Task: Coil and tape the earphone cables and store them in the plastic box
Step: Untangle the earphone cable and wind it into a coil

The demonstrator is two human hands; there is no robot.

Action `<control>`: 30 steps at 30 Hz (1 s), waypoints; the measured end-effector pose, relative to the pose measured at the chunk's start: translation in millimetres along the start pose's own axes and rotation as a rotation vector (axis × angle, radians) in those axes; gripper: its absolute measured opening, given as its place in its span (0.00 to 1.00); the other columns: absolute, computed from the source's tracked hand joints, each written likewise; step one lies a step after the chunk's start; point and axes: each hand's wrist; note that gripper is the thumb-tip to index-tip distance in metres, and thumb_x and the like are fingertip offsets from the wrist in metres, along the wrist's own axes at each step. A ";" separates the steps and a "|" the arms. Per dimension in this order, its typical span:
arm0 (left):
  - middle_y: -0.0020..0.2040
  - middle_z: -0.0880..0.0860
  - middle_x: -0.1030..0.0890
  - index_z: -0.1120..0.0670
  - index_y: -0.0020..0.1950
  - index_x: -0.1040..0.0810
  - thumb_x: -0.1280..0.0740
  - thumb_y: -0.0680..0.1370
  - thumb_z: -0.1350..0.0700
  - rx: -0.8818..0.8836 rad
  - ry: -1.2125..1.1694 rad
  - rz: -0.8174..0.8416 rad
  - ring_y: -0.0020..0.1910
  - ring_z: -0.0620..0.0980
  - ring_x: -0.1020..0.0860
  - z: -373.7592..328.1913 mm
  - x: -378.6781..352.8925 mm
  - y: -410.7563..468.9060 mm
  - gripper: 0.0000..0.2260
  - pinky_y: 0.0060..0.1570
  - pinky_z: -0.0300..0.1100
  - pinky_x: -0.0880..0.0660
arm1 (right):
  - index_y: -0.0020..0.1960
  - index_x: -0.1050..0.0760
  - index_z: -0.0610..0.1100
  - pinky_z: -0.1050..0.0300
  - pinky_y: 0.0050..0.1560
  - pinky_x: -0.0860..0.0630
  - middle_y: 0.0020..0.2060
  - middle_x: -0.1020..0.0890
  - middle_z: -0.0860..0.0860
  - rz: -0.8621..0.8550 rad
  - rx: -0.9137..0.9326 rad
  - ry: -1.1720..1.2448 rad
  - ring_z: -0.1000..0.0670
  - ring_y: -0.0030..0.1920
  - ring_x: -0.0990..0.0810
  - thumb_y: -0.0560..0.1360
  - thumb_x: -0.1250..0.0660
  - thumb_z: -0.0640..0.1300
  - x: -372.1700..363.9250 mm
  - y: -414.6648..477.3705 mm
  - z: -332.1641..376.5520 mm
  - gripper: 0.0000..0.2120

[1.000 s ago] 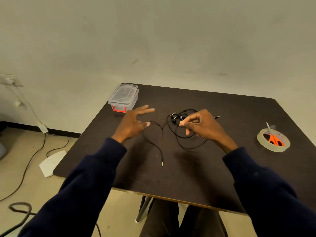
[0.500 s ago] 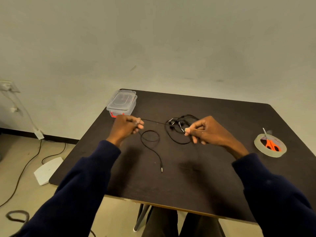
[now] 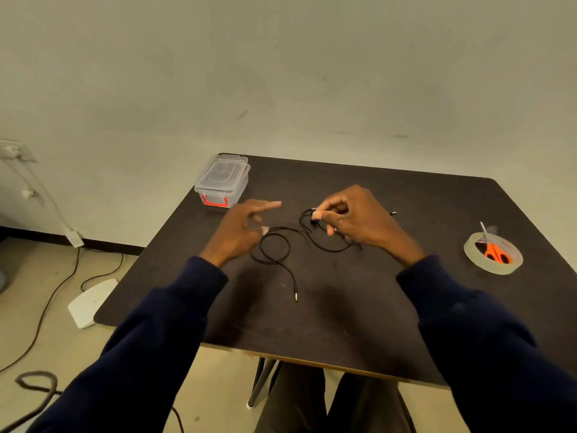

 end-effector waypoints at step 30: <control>0.71 0.47 0.22 0.47 0.70 0.21 0.24 0.76 0.57 0.017 -0.046 -0.077 0.70 0.45 0.25 -24.1 1.6 8.3 0.23 0.73 0.47 0.31 | 0.53 0.15 0.42 0.66 0.38 0.22 0.37 0.13 0.48 -0.144 0.093 0.051 0.57 0.35 0.16 0.79 0.28 0.45 33.0 17.5 -17.4 0.07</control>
Point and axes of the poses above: each hand's wrist, its own y-axis towards the middle knuckle, its own x-axis out of the back of the hand, z = x × y
